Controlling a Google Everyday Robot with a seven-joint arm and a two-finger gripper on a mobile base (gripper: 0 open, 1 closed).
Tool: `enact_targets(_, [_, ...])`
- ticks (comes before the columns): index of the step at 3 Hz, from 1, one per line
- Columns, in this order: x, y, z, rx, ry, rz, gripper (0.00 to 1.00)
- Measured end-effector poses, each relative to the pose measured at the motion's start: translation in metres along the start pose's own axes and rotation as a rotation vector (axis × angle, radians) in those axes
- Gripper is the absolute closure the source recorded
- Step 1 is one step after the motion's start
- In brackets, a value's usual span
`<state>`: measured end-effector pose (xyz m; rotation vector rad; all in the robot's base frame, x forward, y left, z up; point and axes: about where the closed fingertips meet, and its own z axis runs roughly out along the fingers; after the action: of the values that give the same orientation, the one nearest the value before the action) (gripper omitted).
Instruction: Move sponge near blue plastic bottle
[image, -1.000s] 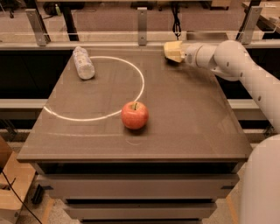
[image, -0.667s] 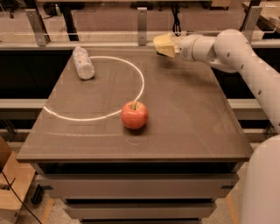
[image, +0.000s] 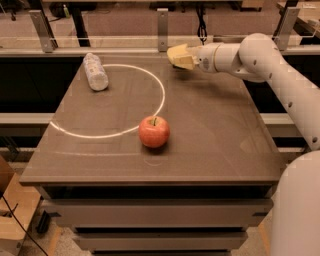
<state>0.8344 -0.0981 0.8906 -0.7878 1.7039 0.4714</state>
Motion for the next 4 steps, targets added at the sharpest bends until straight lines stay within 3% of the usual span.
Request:
enact_targets(2, [-0.014,0.090,0.036,-0.238,-0.013,-0.027,1.00])
enact_targets(3, [-0.021,0.145,0.051,-0.390,-0.030,-0.024,1.00])
enact_targets(4, [-0.016,0.189,0.069,-0.510,-0.035,-0.024,0.82])
